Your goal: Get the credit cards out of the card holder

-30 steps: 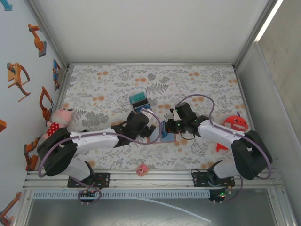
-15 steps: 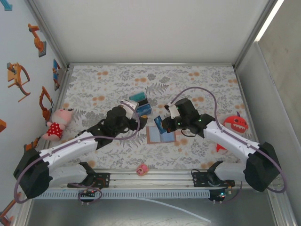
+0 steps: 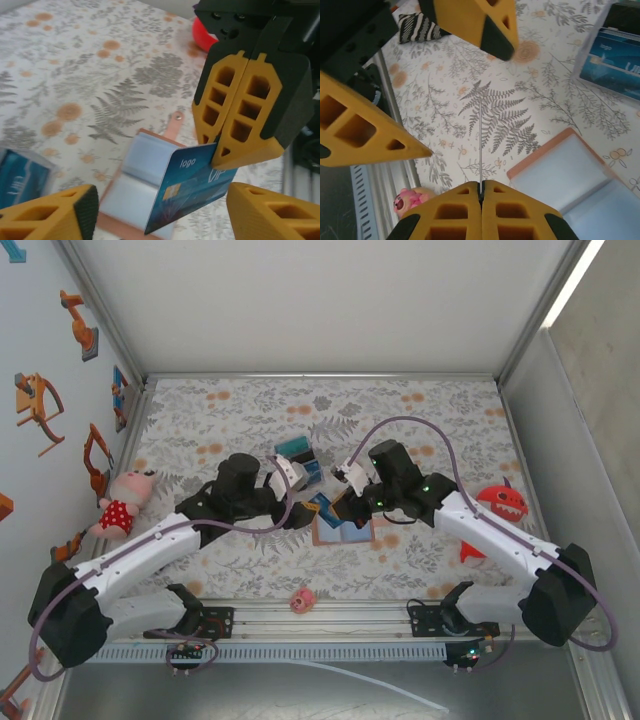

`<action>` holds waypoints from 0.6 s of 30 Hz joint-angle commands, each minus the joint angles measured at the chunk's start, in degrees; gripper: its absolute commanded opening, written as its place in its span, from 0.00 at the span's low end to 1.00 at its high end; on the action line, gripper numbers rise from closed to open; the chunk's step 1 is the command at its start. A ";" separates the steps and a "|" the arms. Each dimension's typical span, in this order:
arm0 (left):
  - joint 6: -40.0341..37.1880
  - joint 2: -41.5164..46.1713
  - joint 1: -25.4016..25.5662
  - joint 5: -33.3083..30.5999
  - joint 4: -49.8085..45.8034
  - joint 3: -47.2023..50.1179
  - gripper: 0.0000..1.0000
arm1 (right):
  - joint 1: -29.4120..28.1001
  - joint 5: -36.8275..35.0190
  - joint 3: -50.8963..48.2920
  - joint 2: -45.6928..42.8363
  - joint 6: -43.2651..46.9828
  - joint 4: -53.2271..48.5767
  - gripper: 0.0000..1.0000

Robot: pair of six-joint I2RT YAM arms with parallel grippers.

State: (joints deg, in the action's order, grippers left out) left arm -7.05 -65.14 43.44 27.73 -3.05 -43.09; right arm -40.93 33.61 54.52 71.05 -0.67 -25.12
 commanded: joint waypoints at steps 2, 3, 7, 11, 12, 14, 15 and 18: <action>-4.95 -2.33 -0.37 10.97 -5.12 -3.41 0.52 | -0.38 4.85 2.69 0.62 5.61 -3.92 0.00; -5.52 -2.81 -0.36 11.62 -5.68 -3.85 0.45 | -0.38 5.19 2.88 0.67 6.07 -4.35 0.00; -7.36 -4.55 -0.33 13.72 -8.33 -5.53 0.25 | -0.37 6.43 3.41 0.95 6.84 -4.94 0.00; -8.46 -5.52 -0.33 15.89 -9.82 -6.35 0.05 | -0.38 6.06 3.44 1.08 7.09 -4.76 0.00; -8.63 -5.48 -0.32 16.00 -9.82 -6.39 0.00 | -0.38 5.85 3.52 1.10 7.11 -4.76 0.00; -8.68 -5.23 -0.37 16.09 -9.68 -6.07 0.00 | -0.31 4.71 3.42 1.02 6.77 -4.54 0.00; -8.60 -4.95 -0.37 16.11 -9.27 -5.79 0.00 | -0.30 4.05 3.39 0.88 6.52 -4.35 0.03; -7.90 -3.28 -0.53 15.71 -7.25 -4.31 0.00 | -0.13 1.18 2.89 0.37 4.19 -3.17 0.28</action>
State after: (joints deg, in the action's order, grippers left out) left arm -14.06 -69.97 43.11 41.91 -11.57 -47.86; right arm -40.97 36.62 56.10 71.85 5.17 -29.69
